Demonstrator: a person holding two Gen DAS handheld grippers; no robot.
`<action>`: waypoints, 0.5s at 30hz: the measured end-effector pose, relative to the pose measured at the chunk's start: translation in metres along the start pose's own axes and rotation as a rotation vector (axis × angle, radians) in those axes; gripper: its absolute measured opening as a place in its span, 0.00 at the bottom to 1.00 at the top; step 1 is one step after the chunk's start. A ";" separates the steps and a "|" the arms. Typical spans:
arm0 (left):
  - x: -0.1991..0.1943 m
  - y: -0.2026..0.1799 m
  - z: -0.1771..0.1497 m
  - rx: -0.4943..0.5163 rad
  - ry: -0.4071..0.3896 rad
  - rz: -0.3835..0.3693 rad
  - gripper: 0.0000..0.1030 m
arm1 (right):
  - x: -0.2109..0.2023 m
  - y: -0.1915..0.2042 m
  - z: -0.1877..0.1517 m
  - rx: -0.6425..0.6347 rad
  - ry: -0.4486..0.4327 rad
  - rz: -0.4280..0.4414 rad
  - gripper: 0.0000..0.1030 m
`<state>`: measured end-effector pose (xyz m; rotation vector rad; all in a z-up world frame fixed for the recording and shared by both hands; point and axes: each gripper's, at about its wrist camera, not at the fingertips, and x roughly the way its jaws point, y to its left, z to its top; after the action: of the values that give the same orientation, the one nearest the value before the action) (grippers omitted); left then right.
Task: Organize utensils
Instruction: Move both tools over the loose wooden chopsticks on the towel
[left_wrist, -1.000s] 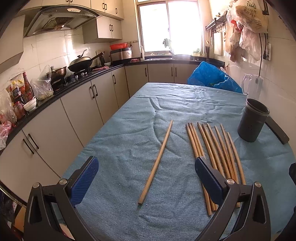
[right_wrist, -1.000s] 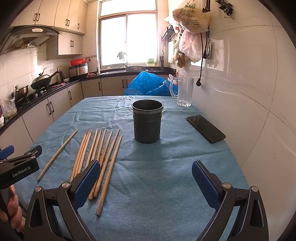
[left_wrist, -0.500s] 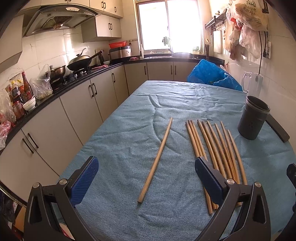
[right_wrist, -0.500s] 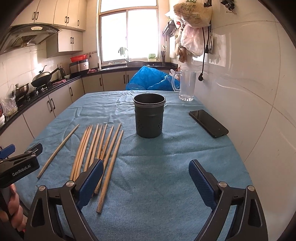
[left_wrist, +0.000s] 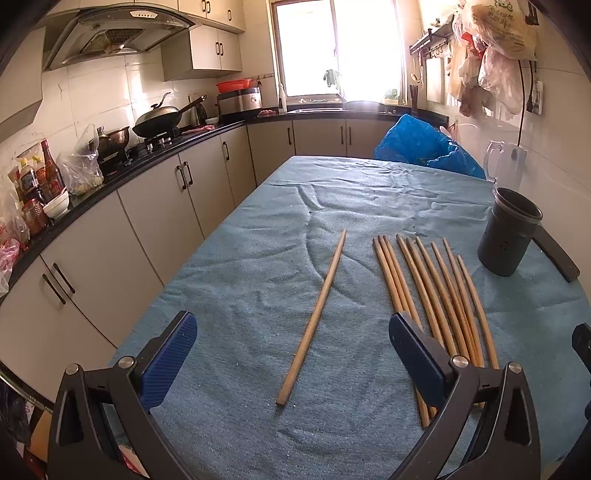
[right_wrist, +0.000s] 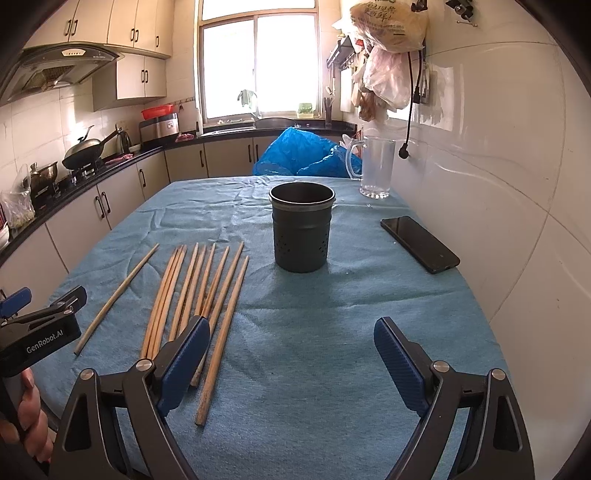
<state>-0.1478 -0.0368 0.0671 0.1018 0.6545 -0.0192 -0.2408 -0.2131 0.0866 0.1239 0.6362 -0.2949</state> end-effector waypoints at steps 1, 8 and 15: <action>0.001 0.000 0.000 -0.001 0.002 -0.001 1.00 | 0.002 0.000 0.000 -0.001 0.003 -0.002 0.91; 0.008 0.004 0.003 -0.008 0.012 -0.006 1.00 | 0.007 0.006 0.004 -0.012 0.014 -0.008 0.91; 0.012 0.008 0.004 -0.016 0.020 -0.011 1.00 | 0.011 0.011 0.007 -0.026 0.024 -0.010 0.90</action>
<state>-0.1348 -0.0293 0.0638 0.0825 0.6755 -0.0239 -0.2247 -0.2069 0.0861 0.0992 0.6647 -0.2945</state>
